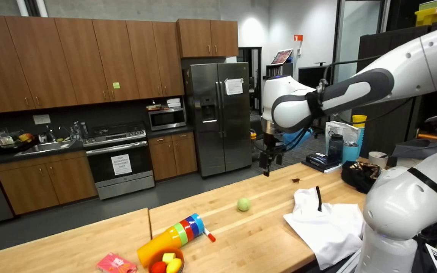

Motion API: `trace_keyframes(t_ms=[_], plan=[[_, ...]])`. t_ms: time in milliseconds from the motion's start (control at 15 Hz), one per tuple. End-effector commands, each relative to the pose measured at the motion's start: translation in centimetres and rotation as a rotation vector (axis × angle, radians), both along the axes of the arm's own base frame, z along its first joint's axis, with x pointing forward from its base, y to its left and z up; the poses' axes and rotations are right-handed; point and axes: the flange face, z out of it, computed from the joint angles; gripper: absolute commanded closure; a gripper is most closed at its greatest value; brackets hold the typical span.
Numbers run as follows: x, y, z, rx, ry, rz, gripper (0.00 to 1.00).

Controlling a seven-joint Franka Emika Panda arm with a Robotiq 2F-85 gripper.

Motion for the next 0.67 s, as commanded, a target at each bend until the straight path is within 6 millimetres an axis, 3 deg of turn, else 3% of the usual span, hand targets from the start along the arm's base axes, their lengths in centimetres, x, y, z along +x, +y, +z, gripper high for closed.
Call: trace_keyframes(t_ms=[0, 200, 600], plan=[[3.8, 2.3, 0.6, 0.003, -0.018, 0.106, 0.0], [6.6, 1.4, 0.3, -0.097, -0.073, 0.134, 0.0], [10.4, -3.2, -2.1, -0.117, -0.145, 0.084, 0.0]])
